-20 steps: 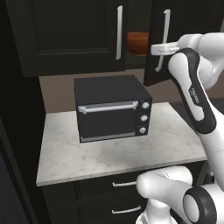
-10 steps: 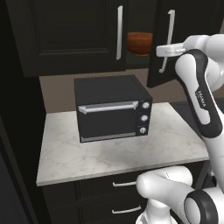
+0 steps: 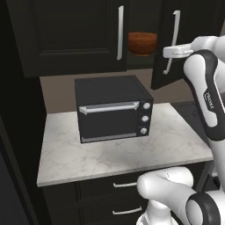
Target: Move the bowls from the cabinet to the plates on the dining table.
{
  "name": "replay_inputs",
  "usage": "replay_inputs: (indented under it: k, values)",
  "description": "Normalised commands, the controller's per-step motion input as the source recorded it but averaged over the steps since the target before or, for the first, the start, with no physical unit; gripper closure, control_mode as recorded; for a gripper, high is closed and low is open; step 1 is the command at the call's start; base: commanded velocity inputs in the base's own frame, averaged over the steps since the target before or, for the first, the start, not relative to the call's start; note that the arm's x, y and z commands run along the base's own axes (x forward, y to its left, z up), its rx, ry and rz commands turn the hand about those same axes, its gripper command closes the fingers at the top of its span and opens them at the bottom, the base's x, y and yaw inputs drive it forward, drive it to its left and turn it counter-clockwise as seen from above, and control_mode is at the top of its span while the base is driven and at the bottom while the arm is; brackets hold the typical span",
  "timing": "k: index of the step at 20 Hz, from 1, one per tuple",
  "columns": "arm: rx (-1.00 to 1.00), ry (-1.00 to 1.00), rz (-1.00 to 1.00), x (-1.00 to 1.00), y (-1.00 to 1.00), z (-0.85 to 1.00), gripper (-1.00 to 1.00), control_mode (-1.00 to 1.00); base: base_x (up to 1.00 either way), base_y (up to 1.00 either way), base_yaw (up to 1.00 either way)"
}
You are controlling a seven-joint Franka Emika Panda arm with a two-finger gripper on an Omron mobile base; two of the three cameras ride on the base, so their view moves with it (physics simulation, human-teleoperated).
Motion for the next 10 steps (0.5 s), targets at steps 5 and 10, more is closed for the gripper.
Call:
replay_inputs:
  k: [5, 10]
  values:
    - [-0.01, 0.0, 0.0, -0.13, -0.5, 0.0, 1.0, -1.0, 0.0, 0.0, 0.0]
    - [-0.01, 0.0, 0.0, -0.13, -0.5, 0.0, 1.0, -1.0, 0.0, 0.0, 0.0]
